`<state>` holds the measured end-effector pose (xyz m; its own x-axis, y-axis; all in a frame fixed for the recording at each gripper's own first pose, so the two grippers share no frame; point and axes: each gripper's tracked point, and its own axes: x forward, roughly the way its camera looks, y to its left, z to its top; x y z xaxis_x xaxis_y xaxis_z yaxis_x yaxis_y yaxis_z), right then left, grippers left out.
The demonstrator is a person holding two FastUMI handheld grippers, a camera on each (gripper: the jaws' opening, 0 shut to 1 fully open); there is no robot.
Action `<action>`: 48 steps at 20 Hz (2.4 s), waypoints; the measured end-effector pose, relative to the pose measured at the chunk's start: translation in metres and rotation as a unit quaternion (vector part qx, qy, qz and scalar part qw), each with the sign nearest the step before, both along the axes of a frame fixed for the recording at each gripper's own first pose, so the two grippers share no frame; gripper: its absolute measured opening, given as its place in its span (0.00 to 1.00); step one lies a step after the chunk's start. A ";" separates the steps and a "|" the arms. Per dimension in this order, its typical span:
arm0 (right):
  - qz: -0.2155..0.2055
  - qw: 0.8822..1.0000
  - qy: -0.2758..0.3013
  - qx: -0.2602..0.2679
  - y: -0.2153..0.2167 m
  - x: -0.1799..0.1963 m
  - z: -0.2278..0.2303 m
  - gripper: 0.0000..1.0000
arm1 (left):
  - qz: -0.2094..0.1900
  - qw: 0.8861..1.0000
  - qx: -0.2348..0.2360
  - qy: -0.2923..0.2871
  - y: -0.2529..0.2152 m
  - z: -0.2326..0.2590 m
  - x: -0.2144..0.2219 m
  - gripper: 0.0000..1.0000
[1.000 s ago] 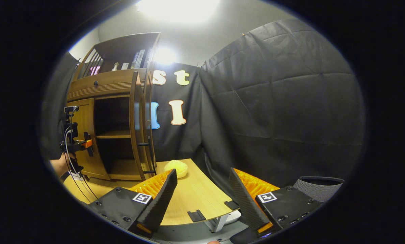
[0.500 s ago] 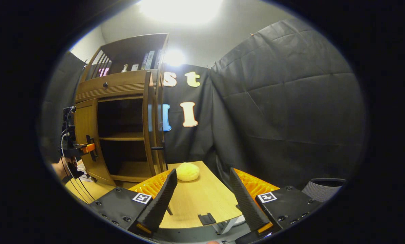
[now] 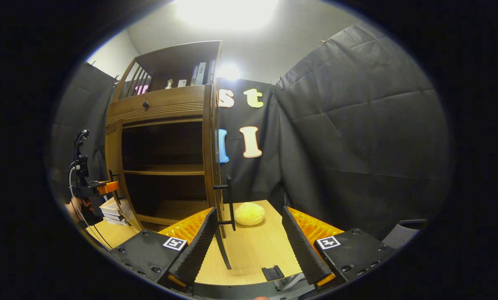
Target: Open the right door of the double-door shoe cabinet with the right hand, and open the left door with the left hand.
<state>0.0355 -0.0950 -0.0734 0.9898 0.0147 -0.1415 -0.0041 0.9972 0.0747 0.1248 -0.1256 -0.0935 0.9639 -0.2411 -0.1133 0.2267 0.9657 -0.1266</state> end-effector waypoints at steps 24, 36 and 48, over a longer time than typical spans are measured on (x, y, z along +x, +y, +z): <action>0.096 0.995 -0.021 0.003 0.122 0.016 0.012 0.97 | 0.001 1.000 -0.005 0.004 0.106 -0.005 -0.068 0.17; 0.118 0.993 -0.020 0.001 0.189 0.013 0.012 0.97 | 0.036 0.999 0.002 0.014 0.188 -0.025 -0.077 0.12; 0.116 0.993 -0.028 0.005 0.207 0.000 0.011 0.97 | 0.102 0.994 0.032 -0.011 0.262 -0.011 -0.097 0.16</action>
<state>0.0357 0.1120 -0.0619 0.9659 0.2448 -0.0845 -0.2386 0.9680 0.0779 0.0279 0.1367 -0.1044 0.9943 -0.0337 -0.1013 0.0277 0.9978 -0.0603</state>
